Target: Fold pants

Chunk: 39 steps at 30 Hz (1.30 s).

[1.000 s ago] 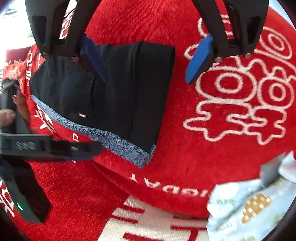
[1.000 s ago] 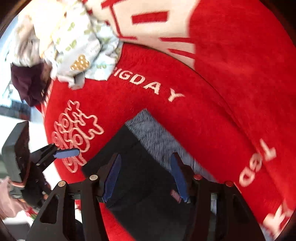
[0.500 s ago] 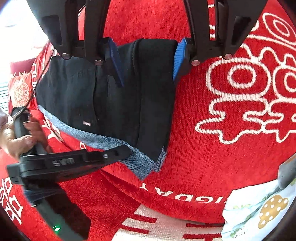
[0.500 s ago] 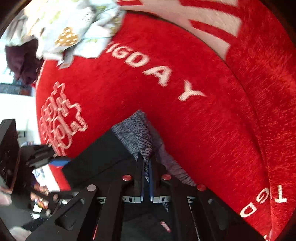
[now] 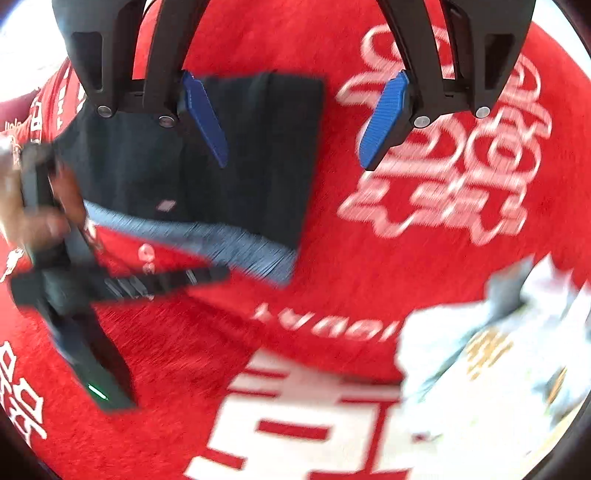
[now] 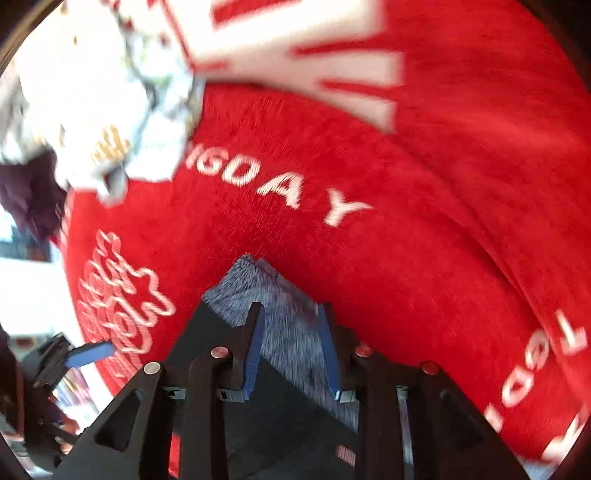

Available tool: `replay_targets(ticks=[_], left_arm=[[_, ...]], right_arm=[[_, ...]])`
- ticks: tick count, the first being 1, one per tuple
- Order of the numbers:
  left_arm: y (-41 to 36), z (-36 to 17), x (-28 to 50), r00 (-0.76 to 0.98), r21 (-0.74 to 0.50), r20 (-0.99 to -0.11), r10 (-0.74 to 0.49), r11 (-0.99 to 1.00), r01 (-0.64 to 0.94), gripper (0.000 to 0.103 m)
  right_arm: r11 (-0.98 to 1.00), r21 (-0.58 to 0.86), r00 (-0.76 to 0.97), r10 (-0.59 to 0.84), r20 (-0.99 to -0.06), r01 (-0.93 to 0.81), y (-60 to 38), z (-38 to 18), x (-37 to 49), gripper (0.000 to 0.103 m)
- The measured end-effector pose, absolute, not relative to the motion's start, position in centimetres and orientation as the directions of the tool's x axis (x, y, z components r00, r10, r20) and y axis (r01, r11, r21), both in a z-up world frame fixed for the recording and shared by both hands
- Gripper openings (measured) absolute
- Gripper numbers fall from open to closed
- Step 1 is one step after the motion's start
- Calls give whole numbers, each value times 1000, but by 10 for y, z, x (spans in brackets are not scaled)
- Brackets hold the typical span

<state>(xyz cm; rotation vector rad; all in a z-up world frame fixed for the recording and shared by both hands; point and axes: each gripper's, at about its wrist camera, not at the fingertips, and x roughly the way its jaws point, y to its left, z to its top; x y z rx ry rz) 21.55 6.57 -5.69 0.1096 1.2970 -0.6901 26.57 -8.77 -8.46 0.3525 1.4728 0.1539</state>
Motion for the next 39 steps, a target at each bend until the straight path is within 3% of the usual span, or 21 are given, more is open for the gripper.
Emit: replay_targets(ticks=[3, 6, 7, 8, 9, 11, 14, 16, 18, 23, 29, 31, 33, 34, 36, 39], left_arm=[[23, -72, 220, 95, -264, -924, -370, 798, 542, 75], [-13, -111, 231, 109, -186, -952, -286, 825, 534, 75], [-20, -126, 236, 133, -119, -967, -216, 850, 513, 75], [-22, -130, 236, 140, -113, -968, -209, 858, 501, 77], [-25, -127, 235, 176, -106, -959, -221, 859, 501, 78], [-31, -128, 234, 177, -71, -966, -188, 851, 521, 78], [-32, -122, 232, 149, -63, -975, -167, 844, 533, 78], [-31, -109, 225, 154, -63, -972, -175, 831, 553, 78], [-32, -95, 211, 157, -65, -969, -190, 811, 581, 78], [-48, -76, 155, 114, -111, -965, -237, 760, 641, 78], [-78, -102, 92, 32, -117, -980, -199, 690, 714, 78], [-73, -113, 87, 64, -103, -978, -200, 722, 685, 89], [-69, -114, 91, 23, -142, -978, -209, 738, 660, 91], [-68, -115, 92, 14, -146, -979, -205, 742, 654, 91], [-68, -118, 95, 22, -129, -981, -193, 733, 668, 92], [-74, -115, 90, 48, -83, -986, -161, 718, 691, 93]], right_arm=[[905, 359, 127, 338, -932, 229, -110, -69, 221, 31], [894, 307, 85, 296, -952, 326, -133, -90, 188, 30], [883, 303, 98, 287, -953, 359, -141, -97, 182, 24], [862, 326, 143, 293, -945, 389, -150, -100, 178, 8], [845, 324, 190, 266, -945, 425, -163, -102, 175, 6], [848, 183, 179, 106, -978, 498, -188, -106, 174, 13], [761, 209, 200, 107, -974, 614, -223, -103, 157, 15], [765, 233, 224, 118, -967, 601, -225, -83, 138, 26], [786, 244, 233, 130, -964, 569, -218, -61, 109, 47], [760, 284, 220, 188, -957, 585, -201, -33, 30, 49], [474, 357, 271, 242, -932, 805, -204, -46, -69, 49], [394, 380, 291, 267, -919, 837, -214, -54, -89, 49], [320, 412, 330, 281, -901, 853, -223, -62, -100, 48], [287, 442, 365, 283, -887, 850, -229, -66, -101, 46], [277, 447, 376, 273, -885, 851, -236, -70, -104, 9], [301, 434, 361, 269, -893, 849, -230, -72, -113, 6]])
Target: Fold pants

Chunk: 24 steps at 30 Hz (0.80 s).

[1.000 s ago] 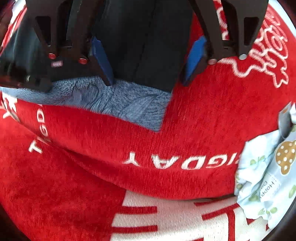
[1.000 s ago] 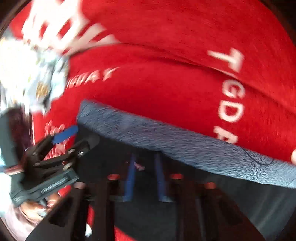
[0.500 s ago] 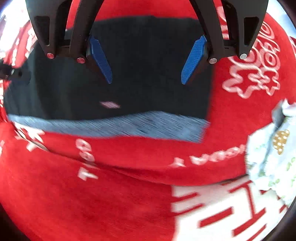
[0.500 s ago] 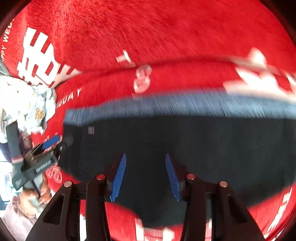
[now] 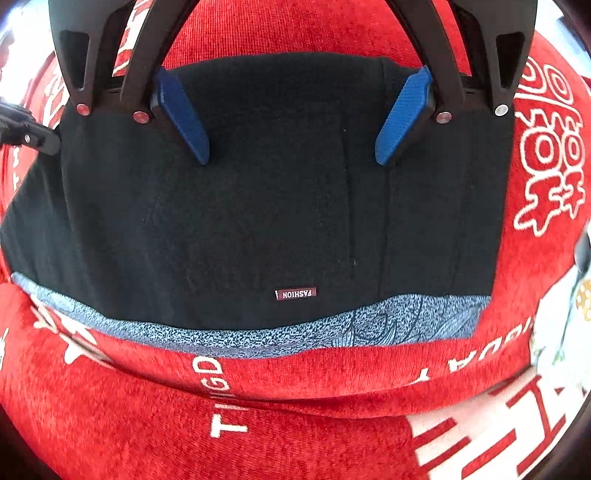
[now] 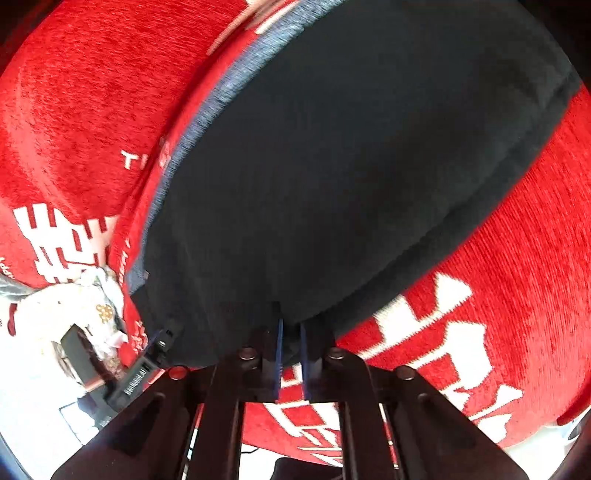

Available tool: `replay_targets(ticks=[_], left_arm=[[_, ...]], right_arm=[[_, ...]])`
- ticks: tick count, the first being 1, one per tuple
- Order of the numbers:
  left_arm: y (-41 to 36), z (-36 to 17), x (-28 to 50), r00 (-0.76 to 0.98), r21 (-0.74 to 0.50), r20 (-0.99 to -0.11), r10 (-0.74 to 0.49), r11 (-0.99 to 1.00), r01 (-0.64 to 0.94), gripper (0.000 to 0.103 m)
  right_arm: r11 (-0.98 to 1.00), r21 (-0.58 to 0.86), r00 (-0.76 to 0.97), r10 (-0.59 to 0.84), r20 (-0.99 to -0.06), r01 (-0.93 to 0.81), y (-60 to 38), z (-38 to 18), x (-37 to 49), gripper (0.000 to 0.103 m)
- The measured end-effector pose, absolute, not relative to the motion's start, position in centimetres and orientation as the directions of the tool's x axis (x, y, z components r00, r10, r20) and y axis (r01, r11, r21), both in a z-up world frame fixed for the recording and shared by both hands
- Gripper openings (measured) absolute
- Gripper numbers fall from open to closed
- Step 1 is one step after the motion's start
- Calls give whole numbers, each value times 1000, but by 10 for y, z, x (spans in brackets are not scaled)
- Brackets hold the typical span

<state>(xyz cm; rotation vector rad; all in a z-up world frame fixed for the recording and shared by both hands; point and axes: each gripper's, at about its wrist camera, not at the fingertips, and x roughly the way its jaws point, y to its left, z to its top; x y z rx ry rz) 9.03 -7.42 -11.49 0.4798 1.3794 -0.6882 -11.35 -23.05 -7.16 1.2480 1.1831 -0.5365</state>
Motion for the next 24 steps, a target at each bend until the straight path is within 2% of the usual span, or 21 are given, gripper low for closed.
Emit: replay_targets(ticks=[3, 7, 11, 13, 14, 15, 17, 21, 24], left_arm=[[-89, -111, 90, 69, -36, -991, -117, 713, 700, 92], [-104, -77, 66, 87, -74, -975, -205, 666, 742, 92], [-146, -86, 39, 25, -120, -975, -221, 621, 775, 92], [-157, -106, 19, -9, -103, -987, -159, 594, 798, 92], [-160, -114, 12, 13, -58, -993, -117, 580, 813, 92], [-161, -112, 2, 74, -7, -989, -125, 549, 836, 92], [-157, -112, -5, 90, 10, -988, -128, 524, 851, 93], [-161, -117, 3, 59, -11, -992, -112, 541, 841, 93], [-174, -122, 3, 66, 3, -993, -97, 541, 841, 93]], right_arm=[[352, 373, 297, 253, -921, 858, -225, -61, -122, 6], [451, 345, 308, 156, -938, 823, -237, -25, -125, 10], [539, 276, 293, 56, -955, 796, -261, -20, -101, 31], [619, 150, 170, 27, -985, 771, -267, -39, -90, 32], [644, 108, 125, 19, -992, 757, -268, -50, -94, 25], [645, 129, 165, 5, -986, 753, -268, -47, -102, 19], [614, 155, 163, 43, -986, 774, -268, -44, -116, 17], [516, 221, 202, 92, -975, 828, -271, -34, -154, 24], [432, 277, 273, 73, -959, 858, -287, -16, -186, 29]])
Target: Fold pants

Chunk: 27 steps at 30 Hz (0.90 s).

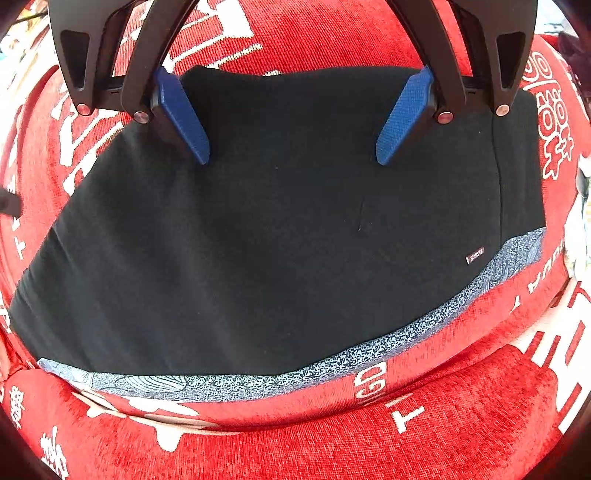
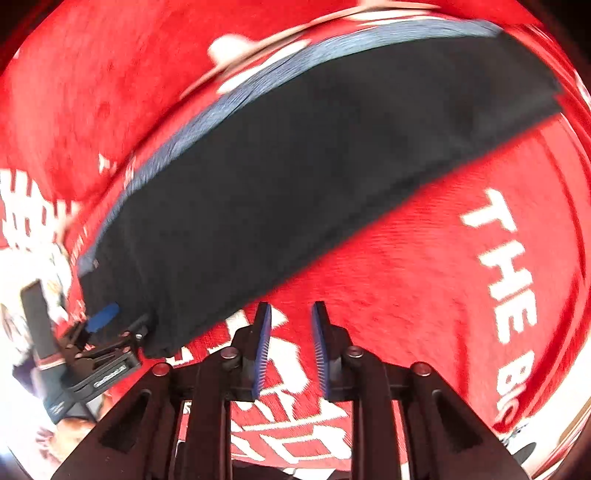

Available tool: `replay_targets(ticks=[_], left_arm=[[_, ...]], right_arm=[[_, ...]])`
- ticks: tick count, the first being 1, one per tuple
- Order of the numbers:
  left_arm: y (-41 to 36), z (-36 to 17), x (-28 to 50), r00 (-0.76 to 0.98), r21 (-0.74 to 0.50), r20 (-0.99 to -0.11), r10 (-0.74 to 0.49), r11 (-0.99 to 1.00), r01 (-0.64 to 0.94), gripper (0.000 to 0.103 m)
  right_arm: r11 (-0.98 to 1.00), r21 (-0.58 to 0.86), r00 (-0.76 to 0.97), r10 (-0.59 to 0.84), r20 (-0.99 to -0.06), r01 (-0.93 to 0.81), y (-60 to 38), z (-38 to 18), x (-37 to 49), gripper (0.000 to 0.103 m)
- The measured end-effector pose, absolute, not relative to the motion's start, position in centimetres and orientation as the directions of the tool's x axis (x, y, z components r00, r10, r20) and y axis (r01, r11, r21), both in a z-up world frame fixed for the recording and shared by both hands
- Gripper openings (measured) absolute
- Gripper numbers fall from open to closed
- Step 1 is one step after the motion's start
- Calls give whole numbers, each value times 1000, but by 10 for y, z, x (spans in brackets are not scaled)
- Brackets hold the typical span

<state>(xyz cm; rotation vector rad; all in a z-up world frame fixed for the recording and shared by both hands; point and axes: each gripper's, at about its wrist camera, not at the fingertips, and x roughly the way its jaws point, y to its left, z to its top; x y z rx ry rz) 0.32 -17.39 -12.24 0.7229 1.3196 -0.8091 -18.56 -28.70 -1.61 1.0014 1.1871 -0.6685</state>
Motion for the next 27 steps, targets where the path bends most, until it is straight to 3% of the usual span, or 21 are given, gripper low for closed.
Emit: replay_targets(ticks=[1, 3, 5, 10, 13, 15, 17, 21, 27], left_arm=[[-174, -123, 4, 65, 0, -993, -100, 546, 838, 93], [-178, -126, 5, 67, 0, -993, -102, 551, 835, 93], [-168, -121, 9, 68, -1, -993, -101, 566, 824, 93], [-161, -121, 15, 67, -14, -991, -113, 602, 799, 93], [-159, -121, 17, 62, -17, -992, -110, 600, 800, 93], [-162, -123, 14, 58, -16, -993, -105, 595, 803, 93], [-165, -126, 11, 63, -9, -993, -101, 592, 806, 94], [-171, -128, 8, 71, 1, -993, -97, 590, 807, 94], [-177, -126, -2, 68, 10, -995, -76, 588, 808, 94]], right_arm=[[406, 304, 303, 69, -951, 862, -294, -12, -191, 31], [365, 340, 346, 52, -937, 867, -312, -6, -201, 49], [333, 380, 392, 33, -919, 863, -335, -7, -208, 56], [190, 485, 464, 148, -874, 854, -368, -51, -204, 55], [164, 555, 532, 162, -831, 816, -371, -54, -204, 39], [163, 539, 513, 178, -840, 826, -371, -59, -197, 20], [159, 537, 508, 187, -841, 829, -375, -59, -196, 12], [213, 511, 486, 159, -859, 833, -371, -52, -200, 5], [219, 490, 463, 166, -871, 844, -370, -57, -228, 5]])
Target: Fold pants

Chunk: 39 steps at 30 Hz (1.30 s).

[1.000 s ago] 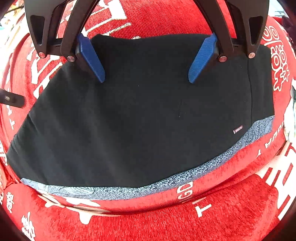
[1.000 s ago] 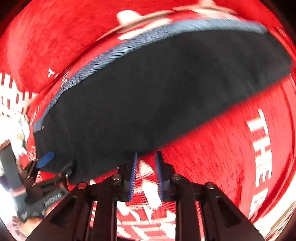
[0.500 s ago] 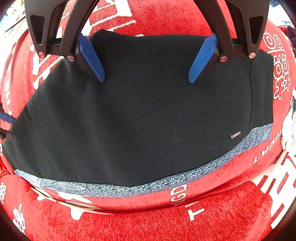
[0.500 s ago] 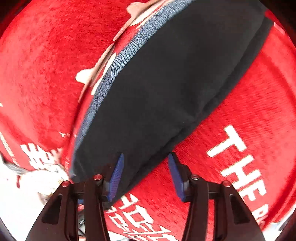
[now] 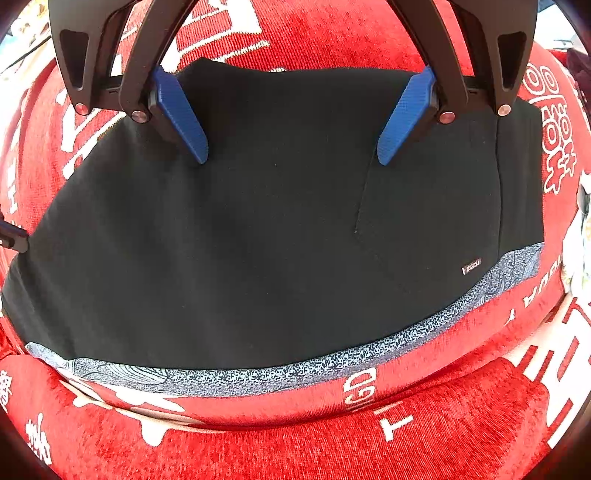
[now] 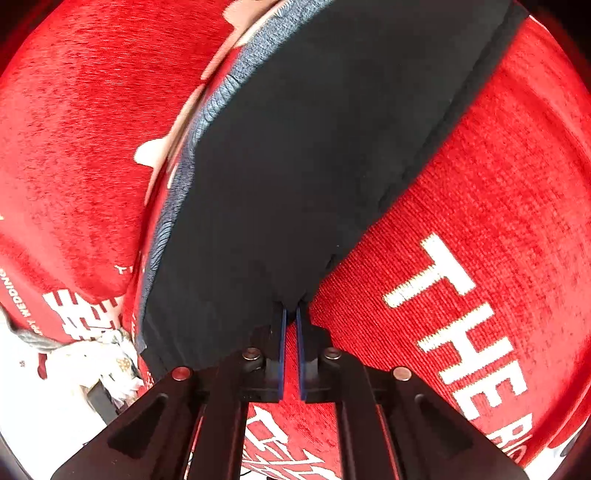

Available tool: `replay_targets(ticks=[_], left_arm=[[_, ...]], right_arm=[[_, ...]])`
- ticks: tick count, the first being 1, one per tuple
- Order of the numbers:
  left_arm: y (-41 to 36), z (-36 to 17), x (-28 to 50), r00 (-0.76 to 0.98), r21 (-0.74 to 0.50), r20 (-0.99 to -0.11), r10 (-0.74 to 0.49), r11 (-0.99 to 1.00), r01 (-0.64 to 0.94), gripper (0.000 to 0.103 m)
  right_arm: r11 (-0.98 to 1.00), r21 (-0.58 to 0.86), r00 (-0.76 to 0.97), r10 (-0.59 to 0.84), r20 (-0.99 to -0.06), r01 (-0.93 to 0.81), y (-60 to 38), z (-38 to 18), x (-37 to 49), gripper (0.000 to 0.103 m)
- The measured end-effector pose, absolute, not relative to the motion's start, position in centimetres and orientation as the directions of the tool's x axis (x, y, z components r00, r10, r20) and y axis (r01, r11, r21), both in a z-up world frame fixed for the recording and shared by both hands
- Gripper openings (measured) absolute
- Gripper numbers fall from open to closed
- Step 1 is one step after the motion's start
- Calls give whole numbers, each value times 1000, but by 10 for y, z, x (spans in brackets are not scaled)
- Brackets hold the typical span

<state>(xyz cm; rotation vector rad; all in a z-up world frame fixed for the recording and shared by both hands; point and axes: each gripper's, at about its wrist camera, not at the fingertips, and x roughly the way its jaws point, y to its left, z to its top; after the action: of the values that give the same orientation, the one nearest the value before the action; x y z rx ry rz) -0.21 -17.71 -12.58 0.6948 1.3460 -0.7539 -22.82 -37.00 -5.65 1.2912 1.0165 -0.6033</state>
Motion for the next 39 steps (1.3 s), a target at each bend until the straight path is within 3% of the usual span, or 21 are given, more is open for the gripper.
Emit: replay_targets(ticks=[6, 9, 10, 18, 26, 27, 28, 33, 37, 39], left_arm=[[-194, -99, -3, 51, -16, -994, -92, 609, 793, 94], [-224, -83, -19, 46, -40, -990, -136, 568, 822, 94], [-238, -81, -25, 30, -58, -989, -148, 558, 828, 94], [-363, -97, -66, -32, -140, -977, -209, 527, 838, 94], [-404, -127, -105, 30, -55, -988, -152, 528, 848, 94], [-403, -127, -106, 30, -53, -988, -149, 526, 849, 94], [-403, -127, -105, 26, -56, -989, -148, 528, 847, 94], [-407, -130, -106, 36, -35, -991, -127, 517, 855, 97], [-413, -130, -102, 33, -22, -995, -96, 525, 851, 99], [-420, -122, -97, 28, -26, -995, -90, 544, 839, 99]], right_arm=[[285, 456, 441, 118, -890, 843, -393, -23, -245, 11], [252, 440, 442, 52, -896, 862, -416, -13, -267, 38], [231, 437, 442, 29, -896, 869, -427, -11, -277, 40], [64, 455, 460, -97, -883, 888, -501, -8, -337, 40], [-33, 529, 527, -53, -848, 848, -553, -40, -356, 38], [-34, 541, 540, -50, -841, 840, -556, -39, -359, 32], [-18, 552, 551, -44, -833, 834, -558, -37, -358, 8], [124, 473, 482, -64, -874, 872, -556, -26, -356, 6], [58, 491, 493, -42, -869, 869, -560, -41, -376, 6], [81, 421, 427, -78, -901, 903, -558, -26, -377, 20]])
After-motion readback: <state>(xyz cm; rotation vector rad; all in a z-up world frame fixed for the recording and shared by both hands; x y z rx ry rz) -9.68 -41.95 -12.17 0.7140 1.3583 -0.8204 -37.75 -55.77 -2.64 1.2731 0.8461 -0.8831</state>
